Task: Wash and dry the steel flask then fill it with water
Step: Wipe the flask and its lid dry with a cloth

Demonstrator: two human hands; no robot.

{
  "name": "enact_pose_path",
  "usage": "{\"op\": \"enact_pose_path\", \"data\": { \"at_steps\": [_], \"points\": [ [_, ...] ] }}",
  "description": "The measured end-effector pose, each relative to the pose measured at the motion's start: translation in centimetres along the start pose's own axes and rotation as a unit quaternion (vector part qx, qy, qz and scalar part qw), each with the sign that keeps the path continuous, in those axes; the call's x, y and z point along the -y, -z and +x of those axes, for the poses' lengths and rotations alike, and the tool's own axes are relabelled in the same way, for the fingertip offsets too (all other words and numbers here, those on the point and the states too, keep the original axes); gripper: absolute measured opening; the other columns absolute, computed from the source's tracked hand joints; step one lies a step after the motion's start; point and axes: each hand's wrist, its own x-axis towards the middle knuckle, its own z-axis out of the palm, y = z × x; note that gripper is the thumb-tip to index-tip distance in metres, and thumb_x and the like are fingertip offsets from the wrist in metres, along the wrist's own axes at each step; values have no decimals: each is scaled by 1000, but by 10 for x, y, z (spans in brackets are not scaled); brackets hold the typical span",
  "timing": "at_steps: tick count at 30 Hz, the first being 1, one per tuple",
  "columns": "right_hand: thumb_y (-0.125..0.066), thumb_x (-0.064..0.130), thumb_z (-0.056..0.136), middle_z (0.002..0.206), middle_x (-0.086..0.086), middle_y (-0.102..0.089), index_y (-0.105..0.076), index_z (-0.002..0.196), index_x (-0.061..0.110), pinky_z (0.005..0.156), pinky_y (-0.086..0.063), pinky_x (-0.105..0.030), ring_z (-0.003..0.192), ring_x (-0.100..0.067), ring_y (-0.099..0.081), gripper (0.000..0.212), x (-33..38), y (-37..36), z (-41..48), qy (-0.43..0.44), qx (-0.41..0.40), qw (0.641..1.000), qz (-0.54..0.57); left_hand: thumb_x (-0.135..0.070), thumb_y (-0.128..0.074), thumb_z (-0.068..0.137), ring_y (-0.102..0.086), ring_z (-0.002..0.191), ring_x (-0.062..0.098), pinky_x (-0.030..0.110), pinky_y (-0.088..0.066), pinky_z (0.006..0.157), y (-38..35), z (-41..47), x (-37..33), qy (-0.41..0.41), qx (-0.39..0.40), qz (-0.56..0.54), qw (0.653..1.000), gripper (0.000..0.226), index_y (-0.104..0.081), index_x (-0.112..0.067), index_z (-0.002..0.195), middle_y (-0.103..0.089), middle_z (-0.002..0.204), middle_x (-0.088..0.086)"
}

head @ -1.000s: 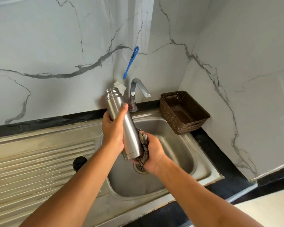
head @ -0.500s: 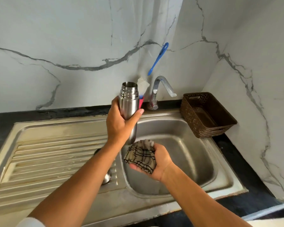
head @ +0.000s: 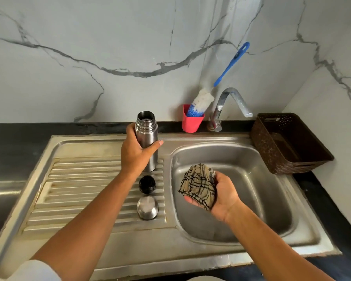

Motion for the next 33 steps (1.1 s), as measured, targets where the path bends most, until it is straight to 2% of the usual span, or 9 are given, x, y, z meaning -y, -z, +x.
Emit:
{"op": "enact_pose_path", "data": {
  "at_steps": [8, 12, 15, 19, 22, 25, 29, 31, 33],
  "points": [
    [-37, 32, 108, 115, -20, -76, -72, 117, 11, 92, -56, -59, 98, -40, -74, 41, 3, -5, -2, 8, 5, 1000, -14, -46, -93, 72, -61, 116, 13, 33, -49, 101, 12, -16, 12, 52, 25, 10, 998, 98, -35, -29, 149, -63, 132, -4],
    [-36, 31, 108, 113, -20, -77, -72, 115, 12, 92, -57, -59, 95, -39, -74, 41, 2, -3, -7, 13, 5, 1000, -18, -54, -92, 70, -61, 116, 17, 41, -52, 101, 15, -39, 27, 115, 34, 28, 992, 107, -31, -28, 154, -58, 143, -1],
    [-36, 32, 108, 118, -21, -75, -72, 117, 12, 95, -56, -61, 97, -39, -74, 42, 3, -1, -9, 17, 5, 1000, -19, -68, -88, 64, -63, 104, 17, 41, -57, 87, 14, -59, 36, 163, 19, 98, 982, 95, -47, -25, 138, -61, 128, 0],
    [-36, 35, 106, 120, -20, -75, -72, 122, 13, 102, -50, -64, 104, -42, -73, 45, 2, 3, -11, 18, 8, 1000, -21, -71, -88, 53, -67, 91, 15, 40, -60, 77, 13, -73, 43, 185, 119, 218, 951, 76, -61, -29, 111, -67, 102, -9],
    [-38, 40, 104, 121, -20, -75, -73, 122, 14, 104, -47, -67, 112, -45, -70, 47, 2, 7, -13, 7, 6, 1000, -27, -58, -88, 68, -68, 85, 15, 37, -59, 73, 13, -74, 34, 165, 138, 275, 937, 55, -67, -28, 108, -70, 91, -10],
    [-35, 37, 104, 119, -21, -75, -72, 122, 11, 108, -44, -67, 116, -46, -68, 49, 7, 13, -13, 4, 6, 999, -35, -58, -75, 85, -66, 84, 15, 31, -50, 64, 11, -81, 8, 87, 105, 316, 939, 42, -69, -27, 113, -71, 94, -9],
    [-43, 29, 105, 116, -22, -75, -71, 120, 4, 107, -48, -63, 112, -43, -69, 40, 21, 24, -21, 61, 13, 996, -68, -54, -56, 102, -71, 81, 15, 42, -62, 70, -3, -104, -36, 48, 152, 111, 981, 34, -67, -28, 119, -74, 96, -4],
    [-50, 26, 104, 111, -21, -75, -72, 114, 10, 98, -52, -58, 100, -38, -70, 29, 30, 27, -24, 121, 15, 985, -120, -54, -48, 105, -70, 64, 17, 44, -63, 63, -18, -113, -54, 87, 188, 26, 978, 38, -65, -20, 109, -73, 85, 5],
    [-54, 26, 102, 111, -18, -75, -71, 120, 20, 83, -58, -52, 94, -33, -70, 25, 31, 30, -27, 195, 11, 954, -226, -60, -39, 106, -63, 50, 19, 37, -53, 50, -39, -121, -64, 121, 213, 5, 970, 50, -63, -16, 101, -73, 77, 9]
  ]
}}
